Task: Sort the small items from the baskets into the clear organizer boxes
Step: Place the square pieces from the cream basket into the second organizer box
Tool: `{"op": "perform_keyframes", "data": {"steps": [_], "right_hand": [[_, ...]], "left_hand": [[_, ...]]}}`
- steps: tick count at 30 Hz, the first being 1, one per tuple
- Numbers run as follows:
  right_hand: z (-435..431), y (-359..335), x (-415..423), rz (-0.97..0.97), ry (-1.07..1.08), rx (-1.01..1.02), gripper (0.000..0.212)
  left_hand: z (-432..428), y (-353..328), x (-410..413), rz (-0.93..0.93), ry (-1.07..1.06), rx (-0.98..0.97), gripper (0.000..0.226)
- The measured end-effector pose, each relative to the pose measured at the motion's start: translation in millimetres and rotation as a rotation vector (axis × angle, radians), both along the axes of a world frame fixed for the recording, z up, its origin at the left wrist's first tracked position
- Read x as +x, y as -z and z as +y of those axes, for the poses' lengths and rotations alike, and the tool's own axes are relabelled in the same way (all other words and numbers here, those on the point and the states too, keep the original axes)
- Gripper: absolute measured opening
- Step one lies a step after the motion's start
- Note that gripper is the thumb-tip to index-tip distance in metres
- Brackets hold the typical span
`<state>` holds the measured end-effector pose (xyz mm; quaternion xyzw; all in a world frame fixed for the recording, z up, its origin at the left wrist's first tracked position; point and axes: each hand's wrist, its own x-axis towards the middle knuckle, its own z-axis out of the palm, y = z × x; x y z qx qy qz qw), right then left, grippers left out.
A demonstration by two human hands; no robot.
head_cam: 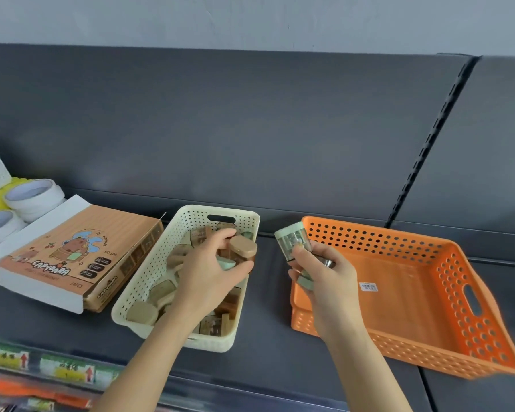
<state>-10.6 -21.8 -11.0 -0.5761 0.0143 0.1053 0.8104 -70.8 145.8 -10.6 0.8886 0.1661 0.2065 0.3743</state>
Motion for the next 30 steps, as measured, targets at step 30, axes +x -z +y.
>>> {"op": "perform_keyframes", "data": {"steps": [30], "right_hand": [[-195.0,-11.0,-99.3,-0.023,0.784,-0.148,0.010]], "left_hand": [[-185.8,-9.9,21.3,-0.097,0.836,-0.028,0.049]]}}
